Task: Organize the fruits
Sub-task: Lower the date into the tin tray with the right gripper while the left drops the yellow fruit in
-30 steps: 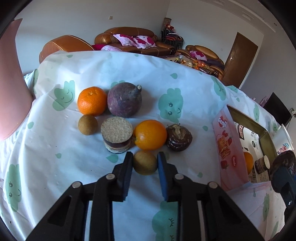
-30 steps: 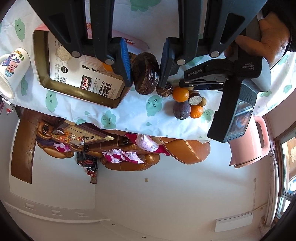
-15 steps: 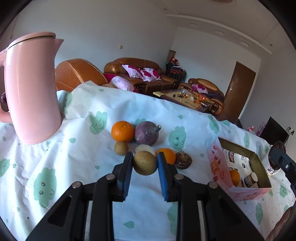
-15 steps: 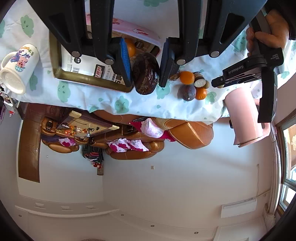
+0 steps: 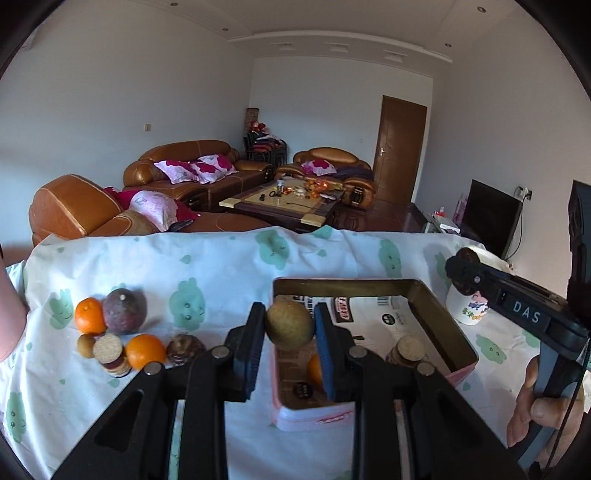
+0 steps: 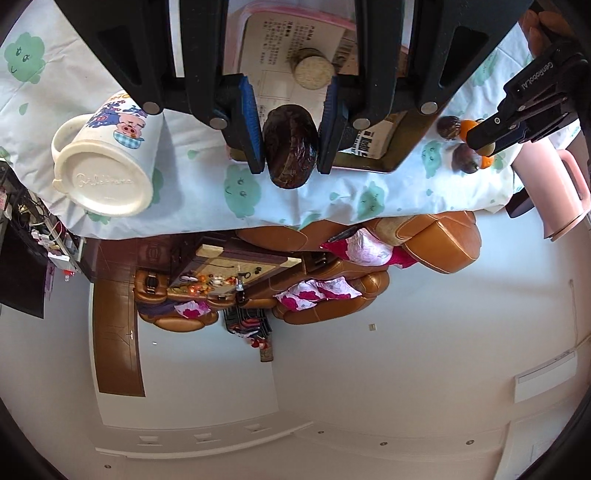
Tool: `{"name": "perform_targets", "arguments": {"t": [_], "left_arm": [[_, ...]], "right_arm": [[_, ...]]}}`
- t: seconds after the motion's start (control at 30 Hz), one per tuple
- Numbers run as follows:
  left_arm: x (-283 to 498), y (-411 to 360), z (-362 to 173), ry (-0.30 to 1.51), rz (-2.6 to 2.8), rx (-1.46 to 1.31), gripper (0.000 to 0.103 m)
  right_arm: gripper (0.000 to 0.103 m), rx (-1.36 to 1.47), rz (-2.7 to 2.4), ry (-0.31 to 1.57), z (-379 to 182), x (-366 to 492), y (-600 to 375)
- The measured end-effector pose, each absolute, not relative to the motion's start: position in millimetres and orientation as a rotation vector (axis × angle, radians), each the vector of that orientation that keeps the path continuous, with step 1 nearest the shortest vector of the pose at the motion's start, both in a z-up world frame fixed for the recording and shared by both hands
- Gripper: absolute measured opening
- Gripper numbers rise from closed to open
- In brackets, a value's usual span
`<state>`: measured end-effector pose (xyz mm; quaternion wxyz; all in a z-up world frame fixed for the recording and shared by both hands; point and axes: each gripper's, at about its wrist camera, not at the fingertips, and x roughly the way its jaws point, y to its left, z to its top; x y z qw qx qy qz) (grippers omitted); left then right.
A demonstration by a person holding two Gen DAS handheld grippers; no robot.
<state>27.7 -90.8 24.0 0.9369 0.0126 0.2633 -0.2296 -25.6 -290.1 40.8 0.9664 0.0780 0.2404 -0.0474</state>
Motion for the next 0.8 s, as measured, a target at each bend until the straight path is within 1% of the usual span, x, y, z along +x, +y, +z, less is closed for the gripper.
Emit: {"name": "perform_targets", "arguments": {"t": [0.17, 0.37, 0.57, 0.8], "left_arm": [[42, -137, 10, 0.599, -0.48, 0.071, 0.028], [46, -167, -5, 0.639, -0.458, 0.12, 0.028], [53, -169, -16, 0.69, -0.422, 0.129, 0.028], [52, -167, -16, 0.689, -0.411, 0.123, 0.028]], "right_arm": [[0.031, 0.188, -0.103, 0.558, 22, -11, -302], [0.031, 0.163, -0.1, 0.611, 7, 2, -299], [0.031, 0.176, -0.088, 0.645, -1, 7, -299], [0.032, 0.203, -0.059, 0.681, -11, 12, -298]]}}
